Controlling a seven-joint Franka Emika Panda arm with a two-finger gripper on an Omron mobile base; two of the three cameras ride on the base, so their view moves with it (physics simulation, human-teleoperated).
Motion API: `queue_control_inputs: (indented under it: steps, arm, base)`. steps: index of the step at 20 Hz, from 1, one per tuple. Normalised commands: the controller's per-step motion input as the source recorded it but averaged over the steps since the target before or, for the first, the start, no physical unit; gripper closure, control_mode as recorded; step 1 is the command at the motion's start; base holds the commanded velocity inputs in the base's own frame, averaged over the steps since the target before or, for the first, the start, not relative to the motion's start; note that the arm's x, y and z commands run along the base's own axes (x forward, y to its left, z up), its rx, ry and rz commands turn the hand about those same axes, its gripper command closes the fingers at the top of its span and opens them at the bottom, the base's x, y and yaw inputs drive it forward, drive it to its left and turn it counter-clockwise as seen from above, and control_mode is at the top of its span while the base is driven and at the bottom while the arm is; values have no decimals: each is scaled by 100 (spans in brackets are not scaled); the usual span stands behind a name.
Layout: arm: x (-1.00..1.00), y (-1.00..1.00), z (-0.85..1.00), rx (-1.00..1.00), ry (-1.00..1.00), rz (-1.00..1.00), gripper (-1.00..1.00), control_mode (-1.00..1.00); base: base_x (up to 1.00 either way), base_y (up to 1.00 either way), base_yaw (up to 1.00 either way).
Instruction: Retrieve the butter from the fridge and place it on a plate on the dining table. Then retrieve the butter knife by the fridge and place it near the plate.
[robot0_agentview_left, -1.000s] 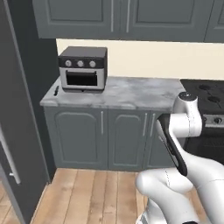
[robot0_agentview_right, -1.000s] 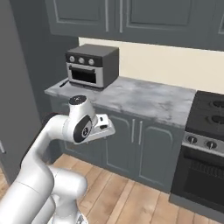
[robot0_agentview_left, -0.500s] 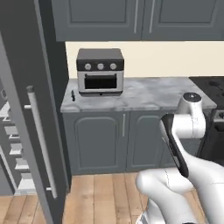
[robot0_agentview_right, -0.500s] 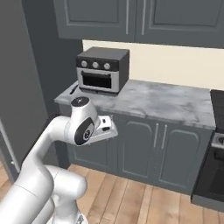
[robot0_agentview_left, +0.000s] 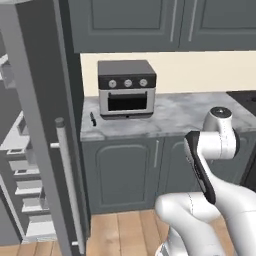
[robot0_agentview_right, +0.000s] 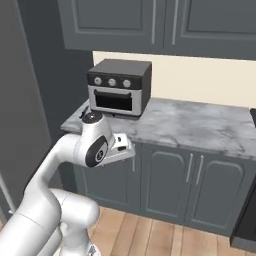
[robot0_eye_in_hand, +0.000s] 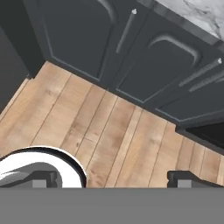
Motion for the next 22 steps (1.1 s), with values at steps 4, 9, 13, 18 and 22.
queue_control_inputs:
  steps: [4,9,13,18,22]
  arm:
    - [0,0,0,0,0,0,-100,100]
    - [0,0,0,0,0,0,-100,100]
    - [0,0,0,0,0,0,-100,100]
    - [0,0,0,0,0,0,-100,100]
    - [0,0,0,0,0,0,-100,100]
  base:
    - [65,36,-14]
    - [71,-8,-5]
    - [62,-7,-4]
    - [61,0,-5]
    - [58,-1,-1]
